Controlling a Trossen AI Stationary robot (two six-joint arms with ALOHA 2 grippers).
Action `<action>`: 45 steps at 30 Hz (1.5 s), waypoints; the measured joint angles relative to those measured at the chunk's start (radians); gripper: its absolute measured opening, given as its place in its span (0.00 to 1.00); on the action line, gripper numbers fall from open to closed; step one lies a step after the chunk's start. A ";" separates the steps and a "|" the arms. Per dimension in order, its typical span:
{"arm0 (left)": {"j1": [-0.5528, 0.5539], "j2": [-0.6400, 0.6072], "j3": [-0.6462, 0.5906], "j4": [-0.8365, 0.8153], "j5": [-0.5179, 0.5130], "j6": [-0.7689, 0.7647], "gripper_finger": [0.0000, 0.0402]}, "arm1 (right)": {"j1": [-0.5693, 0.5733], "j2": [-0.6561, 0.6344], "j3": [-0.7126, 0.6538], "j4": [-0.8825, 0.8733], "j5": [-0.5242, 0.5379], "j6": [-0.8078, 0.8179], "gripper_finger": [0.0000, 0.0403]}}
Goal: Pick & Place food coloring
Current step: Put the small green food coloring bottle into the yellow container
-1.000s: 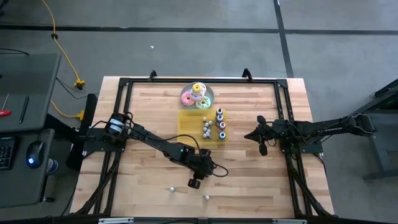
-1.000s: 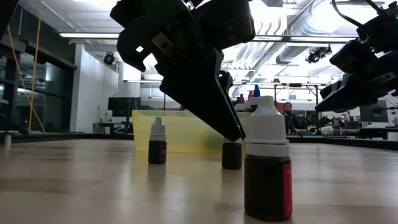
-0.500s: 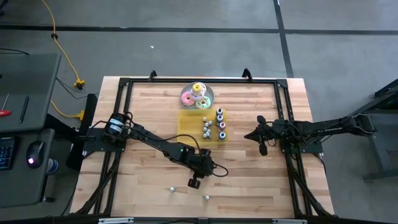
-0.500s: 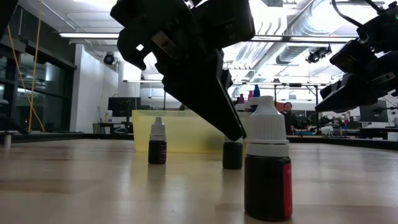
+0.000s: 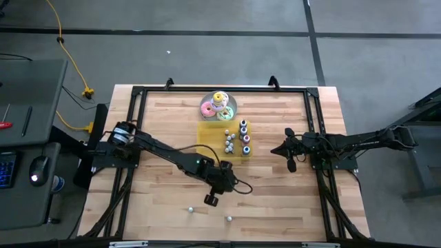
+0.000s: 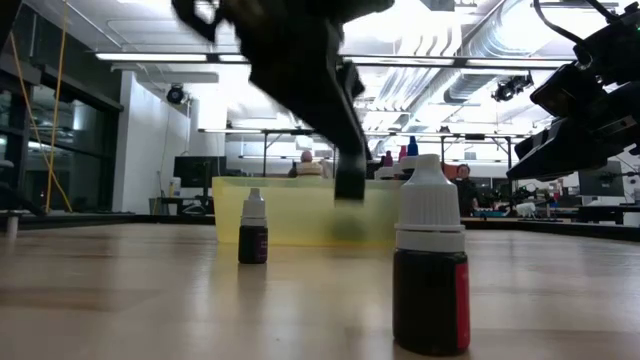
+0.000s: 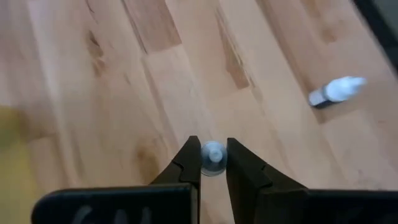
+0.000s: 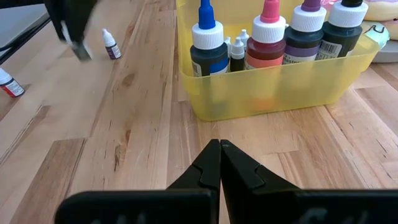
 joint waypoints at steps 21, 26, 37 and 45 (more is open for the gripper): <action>0.008 -0.404 -0.006 -0.391 0.268 0.225 0.08 | 0.000 0.001 0.000 0.002 0.000 0.000 0.00; 0.022 -0.492 -0.113 -0.400 0.286 0.273 0.08 | 0.000 0.003 0.000 -0.001 0.000 0.000 0.00; 0.125 -0.702 -0.355 -0.201 0.191 0.225 0.08 | 0.000 0.007 0.000 -0.001 0.000 0.000 0.00; 0.283 -0.695 -0.395 -0.073 -0.030 0.001 0.08 | 0.000 0.009 0.000 0.001 0.000 0.000 0.00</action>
